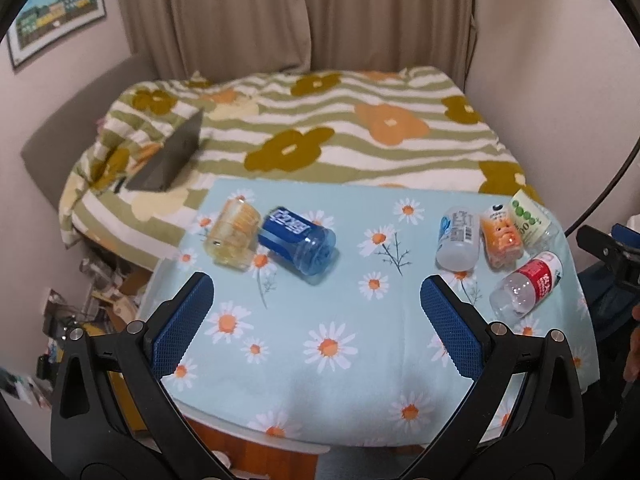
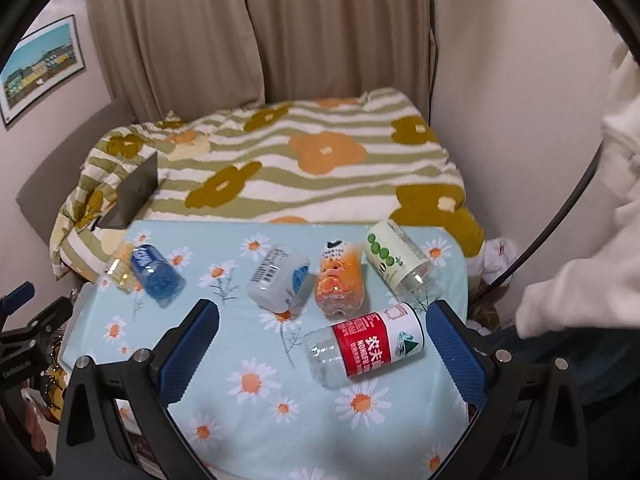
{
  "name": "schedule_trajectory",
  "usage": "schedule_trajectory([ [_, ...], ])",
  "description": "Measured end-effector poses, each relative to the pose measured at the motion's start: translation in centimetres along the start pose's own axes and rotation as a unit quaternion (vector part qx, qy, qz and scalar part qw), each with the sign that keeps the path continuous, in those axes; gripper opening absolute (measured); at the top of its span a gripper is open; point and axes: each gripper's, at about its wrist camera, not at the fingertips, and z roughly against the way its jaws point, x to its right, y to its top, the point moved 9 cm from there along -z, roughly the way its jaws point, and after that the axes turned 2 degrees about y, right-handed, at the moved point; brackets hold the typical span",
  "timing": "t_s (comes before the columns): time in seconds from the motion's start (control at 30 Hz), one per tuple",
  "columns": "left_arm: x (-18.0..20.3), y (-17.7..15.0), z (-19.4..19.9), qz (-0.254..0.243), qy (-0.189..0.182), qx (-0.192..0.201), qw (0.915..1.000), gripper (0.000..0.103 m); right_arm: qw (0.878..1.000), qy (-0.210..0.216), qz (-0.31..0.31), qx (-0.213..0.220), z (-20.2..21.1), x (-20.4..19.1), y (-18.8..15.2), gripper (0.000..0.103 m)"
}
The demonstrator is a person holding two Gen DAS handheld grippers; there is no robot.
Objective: Flip cup upright
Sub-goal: 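Move the right tool to the orange dragon cup and close on it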
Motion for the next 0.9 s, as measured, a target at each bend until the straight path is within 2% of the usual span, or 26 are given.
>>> schedule_trajectory([
  [0.13,0.8,0.5,-3.0,-0.018,-0.001,-0.025,0.9995,0.103,0.999,0.003,-0.019,-0.033,-3.4,1.3,0.4,0.103],
  [0.53,4.8,2.3,-11.6,-0.077,-0.044,-0.092,0.9919,0.103,0.993,-0.020,-0.034,-0.112,-12.3,3.4,0.6,0.103],
  [0.77,7.7,2.2,-15.4,-0.108,-0.068,-0.123,0.9841,0.103,0.987,-0.022,-0.049,-0.154,-16.2,4.1,-0.5,0.088],
  [0.9,9.0,1.9,-16.9,-0.121,-0.076,-0.140,0.9799,0.103,0.984,-0.021,-0.053,-0.170,-17.7,4.2,-1.0,0.087],
])
